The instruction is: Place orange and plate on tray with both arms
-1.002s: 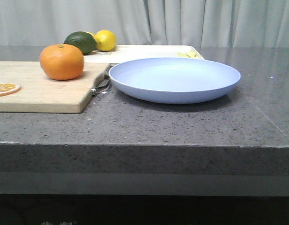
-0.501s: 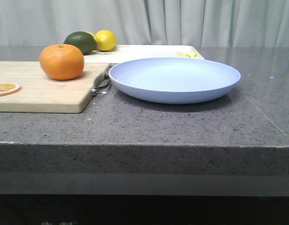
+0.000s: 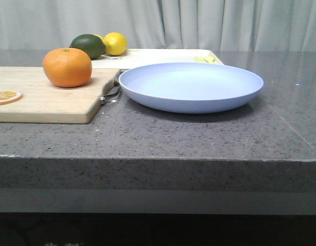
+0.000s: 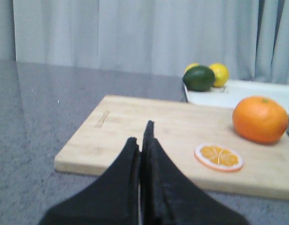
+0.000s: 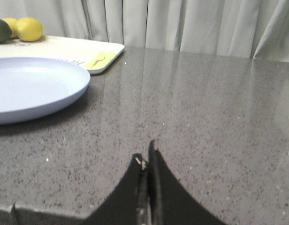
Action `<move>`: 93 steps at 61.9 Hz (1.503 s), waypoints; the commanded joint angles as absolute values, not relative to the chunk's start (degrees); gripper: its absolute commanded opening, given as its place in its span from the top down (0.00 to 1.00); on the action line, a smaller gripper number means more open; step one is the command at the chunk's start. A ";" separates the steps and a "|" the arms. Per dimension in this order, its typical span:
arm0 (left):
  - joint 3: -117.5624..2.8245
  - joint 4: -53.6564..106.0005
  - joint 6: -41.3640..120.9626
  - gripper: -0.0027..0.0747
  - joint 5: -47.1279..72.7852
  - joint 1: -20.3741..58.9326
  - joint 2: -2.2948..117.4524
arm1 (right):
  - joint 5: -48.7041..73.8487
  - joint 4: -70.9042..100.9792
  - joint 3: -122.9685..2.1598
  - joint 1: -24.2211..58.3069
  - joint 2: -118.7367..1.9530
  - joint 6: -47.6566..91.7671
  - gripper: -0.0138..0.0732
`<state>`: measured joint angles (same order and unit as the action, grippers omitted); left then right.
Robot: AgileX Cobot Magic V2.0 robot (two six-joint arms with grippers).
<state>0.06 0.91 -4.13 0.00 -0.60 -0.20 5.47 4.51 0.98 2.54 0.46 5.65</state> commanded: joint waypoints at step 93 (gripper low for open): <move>-29.60 -4.72 -5.44 0.11 2.00 -0.71 33.72 | 6.61 7.91 -36.22 2.39 -40.16 6.01 0.16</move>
<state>-27.34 -5.07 -5.34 7.23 -0.60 33.36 10.97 7.96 -33.96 2.54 -40.15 5.65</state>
